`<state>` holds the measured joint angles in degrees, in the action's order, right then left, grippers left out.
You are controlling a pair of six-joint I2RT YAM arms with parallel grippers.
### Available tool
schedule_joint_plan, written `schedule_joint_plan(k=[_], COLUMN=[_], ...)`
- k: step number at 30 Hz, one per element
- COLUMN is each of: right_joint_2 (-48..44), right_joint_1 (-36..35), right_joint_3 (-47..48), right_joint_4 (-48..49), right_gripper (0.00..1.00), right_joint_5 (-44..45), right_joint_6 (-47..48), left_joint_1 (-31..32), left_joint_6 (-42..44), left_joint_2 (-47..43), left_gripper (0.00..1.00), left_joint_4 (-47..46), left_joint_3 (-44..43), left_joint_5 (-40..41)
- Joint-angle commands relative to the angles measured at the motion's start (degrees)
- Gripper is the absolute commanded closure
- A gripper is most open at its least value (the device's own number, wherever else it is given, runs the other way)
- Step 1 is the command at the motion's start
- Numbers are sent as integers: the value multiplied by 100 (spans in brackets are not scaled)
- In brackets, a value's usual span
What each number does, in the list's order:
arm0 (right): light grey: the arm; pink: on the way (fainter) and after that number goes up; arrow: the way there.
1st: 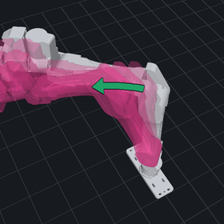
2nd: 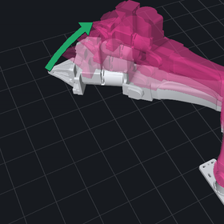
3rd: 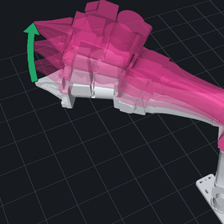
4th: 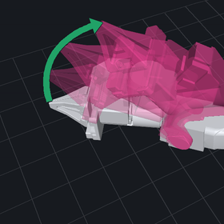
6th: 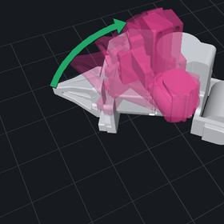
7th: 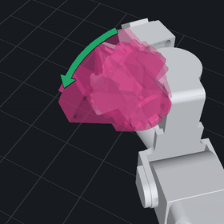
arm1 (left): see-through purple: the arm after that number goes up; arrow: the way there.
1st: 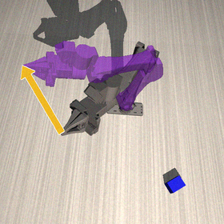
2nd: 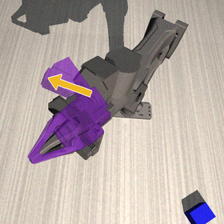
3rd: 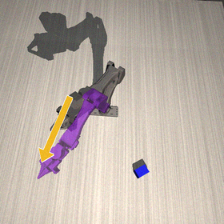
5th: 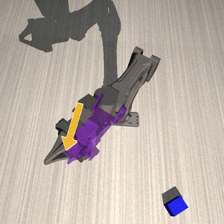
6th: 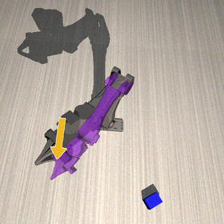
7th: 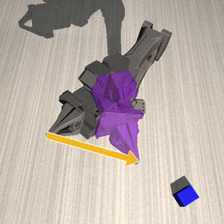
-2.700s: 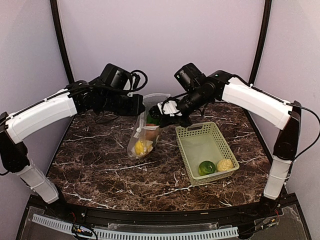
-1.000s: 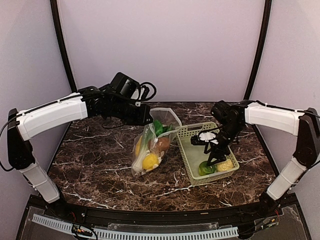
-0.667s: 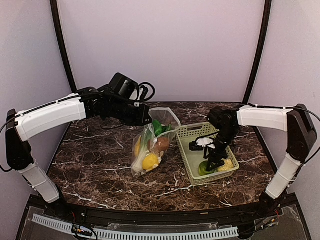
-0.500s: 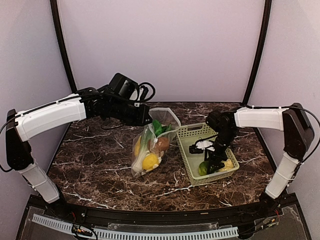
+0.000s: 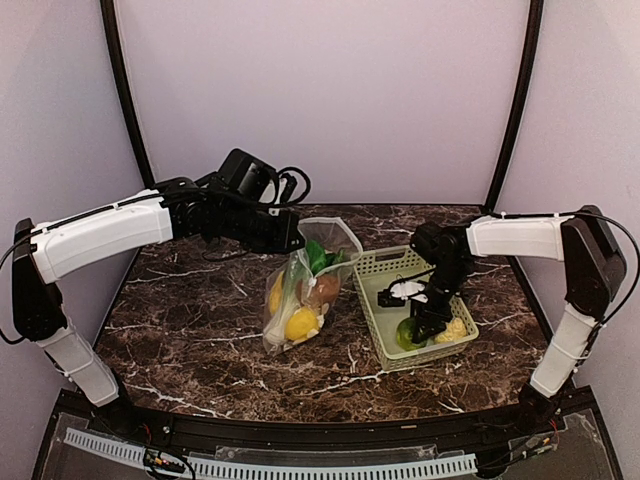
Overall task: Place the food in the zip-top bag and seal the zipper
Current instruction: Pick up the fake fruit from the bin, then place the fake fruit in the zipper food storage bag.
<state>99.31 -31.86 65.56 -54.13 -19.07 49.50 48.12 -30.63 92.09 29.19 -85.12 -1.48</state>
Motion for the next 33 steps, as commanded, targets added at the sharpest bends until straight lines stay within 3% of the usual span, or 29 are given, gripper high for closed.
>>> schedule_joint_plan(k=[1, 10, 20, 33], right_joint_2=[-206, -356, 402, 1405], right_joint_1=[13, 13, -127, -1078], right_joint_3=[324, 1359, 4396, 4702], right_joint_4=[37, -452, -1050, -57], right_gripper=[48, 50, 49, 48], right_joint_5=[29, -471, -1956, -501], right_joint_6=[-143, -398, -1247, -1602], left_joint_1=[-24, -22, -22, -22], left_joint_6=[-28, -42, 19, -9], left_joint_2=[-268, -219, -186, -397], left_gripper=[99, 99, 99, 99], left_joint_4=[-23, -71, -178, -466], left_joint_3=[105, 119, 67, 142], left_joint_5=[-50, -149, -386, -635])
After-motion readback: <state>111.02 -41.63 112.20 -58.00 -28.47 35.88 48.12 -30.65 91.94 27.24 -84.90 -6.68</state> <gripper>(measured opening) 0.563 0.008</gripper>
